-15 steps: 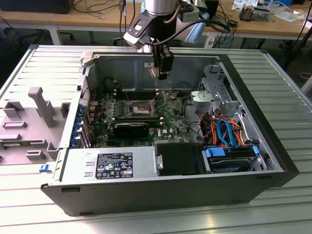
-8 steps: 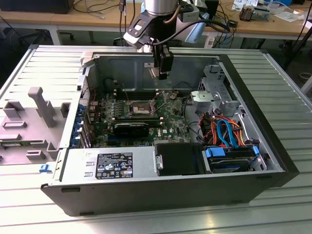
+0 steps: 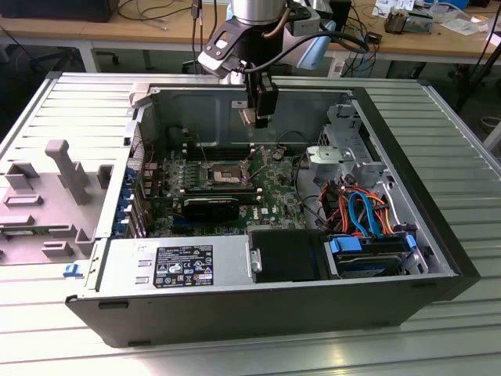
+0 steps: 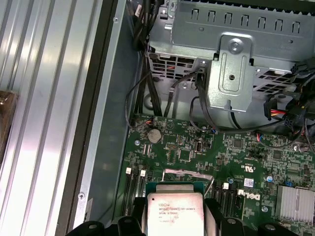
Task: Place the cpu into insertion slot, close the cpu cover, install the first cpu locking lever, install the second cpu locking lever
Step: 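Place the cpu into insertion slot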
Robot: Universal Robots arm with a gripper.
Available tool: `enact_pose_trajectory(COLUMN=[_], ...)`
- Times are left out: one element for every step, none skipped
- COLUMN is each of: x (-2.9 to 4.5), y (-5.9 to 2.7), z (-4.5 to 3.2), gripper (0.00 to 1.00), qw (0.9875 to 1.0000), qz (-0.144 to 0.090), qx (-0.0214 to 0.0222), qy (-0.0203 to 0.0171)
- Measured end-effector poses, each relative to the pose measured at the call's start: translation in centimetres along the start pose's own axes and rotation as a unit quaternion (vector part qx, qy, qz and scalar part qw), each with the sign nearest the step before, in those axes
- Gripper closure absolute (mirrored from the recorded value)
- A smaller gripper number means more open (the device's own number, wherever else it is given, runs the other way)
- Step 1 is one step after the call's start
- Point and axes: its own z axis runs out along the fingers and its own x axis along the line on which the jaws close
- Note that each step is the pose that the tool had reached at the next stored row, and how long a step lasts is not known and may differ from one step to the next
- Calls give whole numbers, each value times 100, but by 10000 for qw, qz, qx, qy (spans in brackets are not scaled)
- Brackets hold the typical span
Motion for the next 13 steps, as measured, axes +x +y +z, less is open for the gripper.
enact_pose_trajectory(x=[0, 0, 0, 0, 0, 0, 0, 0, 0, 0, 0, 0, 0], y=[0, 0, 0, 0, 0, 0, 0, 0, 0, 0, 0, 0, 0], z=[0, 0, 0, 0, 0, 0, 0, 0, 0, 0, 0, 0, 0], gripper=[45, 45, 45, 45, 45, 45, 45, 45, 45, 45, 45, 45, 45], qw=[10000, 10000, 10000, 10000, 10000, 10000, 10000, 10000, 10000, 10000, 10000, 10000, 10000], qz=[4, 8, 14, 18, 27, 33, 39, 43, 47, 53, 58, 62, 67], qx=[0, 0, 0, 0, 0, 0, 0, 0, 0, 0, 0, 0, 0], qy=[0, -1, -1, -2, -3, -3, -3, -4, -4, -4, -5, -5, -5])
